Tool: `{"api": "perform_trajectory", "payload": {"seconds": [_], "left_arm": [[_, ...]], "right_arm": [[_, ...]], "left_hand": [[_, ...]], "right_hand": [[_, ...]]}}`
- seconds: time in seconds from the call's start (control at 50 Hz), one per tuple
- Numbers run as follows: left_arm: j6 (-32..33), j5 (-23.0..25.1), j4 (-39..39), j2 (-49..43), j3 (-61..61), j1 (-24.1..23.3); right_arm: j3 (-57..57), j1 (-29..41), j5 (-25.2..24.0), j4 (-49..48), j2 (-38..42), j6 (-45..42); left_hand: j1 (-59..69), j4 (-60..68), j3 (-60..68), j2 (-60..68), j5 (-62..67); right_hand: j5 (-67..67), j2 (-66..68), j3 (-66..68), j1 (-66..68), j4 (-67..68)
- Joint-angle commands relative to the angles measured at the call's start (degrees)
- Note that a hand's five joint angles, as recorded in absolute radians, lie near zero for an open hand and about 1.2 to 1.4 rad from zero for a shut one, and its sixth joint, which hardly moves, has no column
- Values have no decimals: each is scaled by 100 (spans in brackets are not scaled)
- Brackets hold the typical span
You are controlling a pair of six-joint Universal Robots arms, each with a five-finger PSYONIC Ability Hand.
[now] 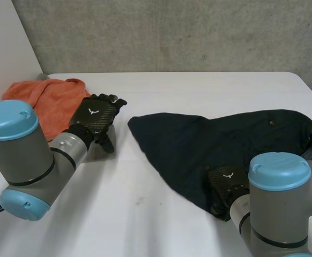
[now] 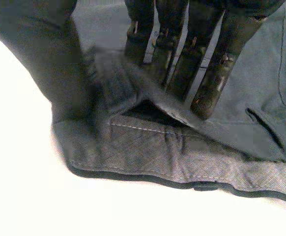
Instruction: Fold the laundry.
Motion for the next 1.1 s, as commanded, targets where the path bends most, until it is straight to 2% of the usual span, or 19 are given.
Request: {"api": "perform_trajectory", "payload": {"seconds": [0.02,0.1,0.24,0.36,0.48,0.64,0.68,0.72,0.76,0.78,0.82,0.92,0.98,1.1], "left_arm": [[11,22,0,-17,29,-9],[29,49,18,-149,99,-18],[55,58,9,-817,477,-18],[55,49,9,-1186,740,-71],[20,23,9,-1581,1118,-351],[-41,22,18,-2082,1540,-738],[-33,5,18,-2179,1645,-826],[-33,-30,35,-2293,1821,-897],[-24,-74,70,-2320,1918,-906],[-24,-144,97,-2294,1953,-914],[-33,-267,123,-2250,1936,-906],[-41,-628,220,-1391,1629,-888],[-24,-654,342,-477,1207,-888],[55,-637,440,1378,820,-923]], "right_arm": [[-28,-96,-11,74,-115,-178],[-37,-105,-11,163,-475,-494],[-283,-96,6,523,-1565,-1312],[-599,-35,-20,909,-2225,-1347],[-740,0,-46,1313,-2637,-1330],[-749,0,-38,1349,-2937,-1321],[-749,-8,-29,1349,-2990,-1321],[-749,-26,-29,1349,-3016,-1330],[-749,-52,-20,1349,-3034,-1339],[-749,-70,-29,1349,-3042,-1356],[-740,-87,-46,1358,-3086,-1400],[-828,-271,-73,1367,-3104,-1532],[-924,-632,-81,1358,-3104,-1769],[-1249,-826,-274,1323,-3104,-2015]], "left_hand": [[139,54,-4,56,-43],[139,54,-4,56,-43],[156,71,13,73,-26],[156,71,13,73,-26],[173,88,30,90,-9],[424,339,281,341,242],[810,725,668,728,628],[2067,1982,1924,1984,1885],[3964,3879,3821,3881,3782],[5823,5738,5680,5740,5641],[6911,6826,6769,6829,6729],[6916,6831,6773,6833,6734],[6916,6831,6773,6833,6734],[6916,6831,6773,6833,6734]], "right_hand": [[2304,1853,1952,3361,1890],[2304,1853,1952,3361,1890],[2304,1853,1952,3361,1890],[2304,1853,1952,3361,1890],[2304,1853,1952,3361,1890],[2304,1853,1952,3361,1890],[2304,1853,1952,3361,1890],[2304,1853,1952,3361,1890],[2304,1853,1952,3361,1890],[2304,1853,1952,3361,1890],[2304,1853,1952,3361,1890],[2304,1853,1952,3361,1890],[2304,1853,1952,3361,1890],[2304,1853,1952,3361,1890]]}}
